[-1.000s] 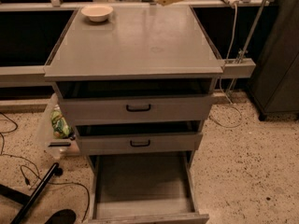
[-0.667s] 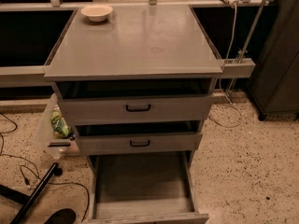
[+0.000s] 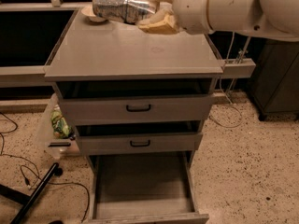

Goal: Place redbull can into bottom drawer

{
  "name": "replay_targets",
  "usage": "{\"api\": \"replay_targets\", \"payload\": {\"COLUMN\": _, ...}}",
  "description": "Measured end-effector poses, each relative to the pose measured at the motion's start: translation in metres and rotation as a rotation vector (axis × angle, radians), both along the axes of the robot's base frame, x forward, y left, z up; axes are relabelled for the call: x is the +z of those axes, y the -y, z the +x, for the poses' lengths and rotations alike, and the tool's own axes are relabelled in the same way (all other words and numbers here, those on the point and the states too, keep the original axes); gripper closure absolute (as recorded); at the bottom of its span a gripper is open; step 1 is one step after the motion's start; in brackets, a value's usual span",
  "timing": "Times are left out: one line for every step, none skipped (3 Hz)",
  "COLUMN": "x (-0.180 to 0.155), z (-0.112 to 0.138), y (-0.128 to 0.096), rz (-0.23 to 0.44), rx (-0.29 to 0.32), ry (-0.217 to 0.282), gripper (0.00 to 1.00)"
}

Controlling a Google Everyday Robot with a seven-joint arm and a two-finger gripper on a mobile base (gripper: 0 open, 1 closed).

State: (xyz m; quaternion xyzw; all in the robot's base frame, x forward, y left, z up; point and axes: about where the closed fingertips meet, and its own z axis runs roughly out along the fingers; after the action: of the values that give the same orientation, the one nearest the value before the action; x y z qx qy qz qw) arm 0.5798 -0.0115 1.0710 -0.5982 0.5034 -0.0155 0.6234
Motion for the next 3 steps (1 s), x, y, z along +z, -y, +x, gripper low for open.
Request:
{"api": "replay_targets", "payload": {"x": -0.002, "z": 0.001, "y": -0.001, "rz": 0.001, "rx": 0.001, "ry": -0.003, "gripper": 1.00}}
{"api": "replay_targets", "payload": {"x": -0.052, "z": 0.005, "y": 0.009, "rz": 0.035, "rx": -0.024, "ry": -0.055, "gripper": 1.00}}
{"api": "replay_targets", "payload": {"x": -0.155, "z": 0.008, "y": 0.031, "rz": 0.097, "rx": -0.091, "ry": -0.164, "gripper": 1.00}}
